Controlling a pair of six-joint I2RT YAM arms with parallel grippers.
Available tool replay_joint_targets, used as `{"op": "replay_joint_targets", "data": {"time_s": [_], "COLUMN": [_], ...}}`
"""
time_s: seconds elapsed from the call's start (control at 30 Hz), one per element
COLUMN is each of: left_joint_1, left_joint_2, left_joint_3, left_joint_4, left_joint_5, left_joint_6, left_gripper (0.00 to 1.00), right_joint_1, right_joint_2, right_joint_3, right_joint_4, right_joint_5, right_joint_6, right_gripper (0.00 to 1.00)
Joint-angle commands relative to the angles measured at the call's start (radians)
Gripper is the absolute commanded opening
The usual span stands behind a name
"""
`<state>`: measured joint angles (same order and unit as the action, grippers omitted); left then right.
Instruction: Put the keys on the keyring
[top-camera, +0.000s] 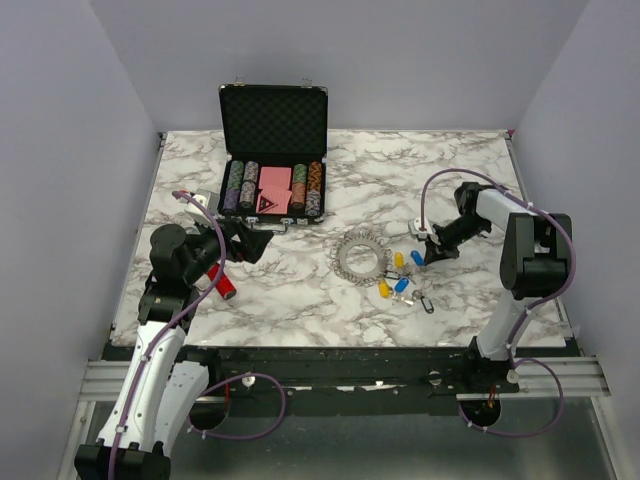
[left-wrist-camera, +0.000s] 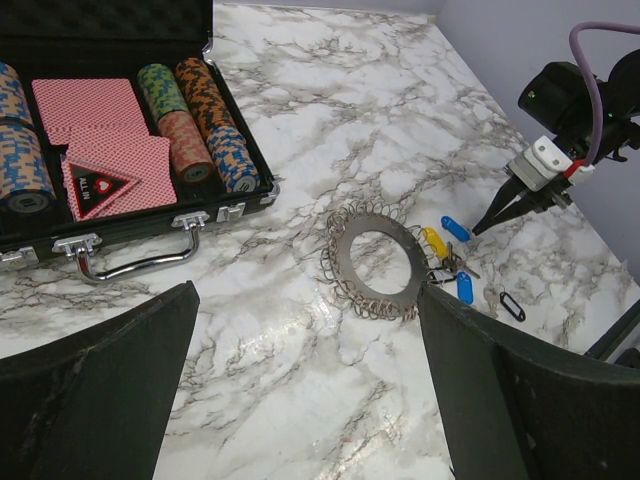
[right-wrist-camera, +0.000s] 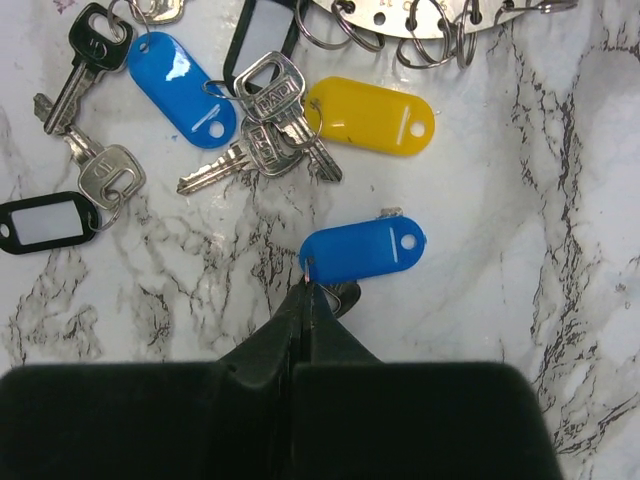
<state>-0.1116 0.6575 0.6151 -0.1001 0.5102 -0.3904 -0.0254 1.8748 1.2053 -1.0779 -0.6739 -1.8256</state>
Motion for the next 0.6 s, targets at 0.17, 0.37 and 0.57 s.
{"op": "replay_joint_targets", "data": {"time_s": [0.17, 0.37, 0.57], "left_joint_1": [0.000, -0.043, -0.249], "left_joint_2": [-0.006, -0.007, -0.006], "left_joint_3": [0.028, -0.024, -0.054], "left_joint_4": [0.034, 0.204, 0.229], "left_joint_5": [0.082, 0.273, 0.248], "left_joint_6": [-0.016, -0.057, 0.001], "left_gripper": [0.99, 0.99, 0.98], "right_joint_1": [0.001, 0.001, 0.062], "right_joint_2": [-0.014, -0.098, -0.204], "right_joint_3": [0.025, 0.111, 0.126], "right_joint_4": [-0.092, -0.198, -0.278], "right_joint_5": [-0.078, -0.202, -0.325], "right_joint_6": [0.005, 0.247, 0.400], "right_gripper": [0.01, 0.01, 0.01]}}
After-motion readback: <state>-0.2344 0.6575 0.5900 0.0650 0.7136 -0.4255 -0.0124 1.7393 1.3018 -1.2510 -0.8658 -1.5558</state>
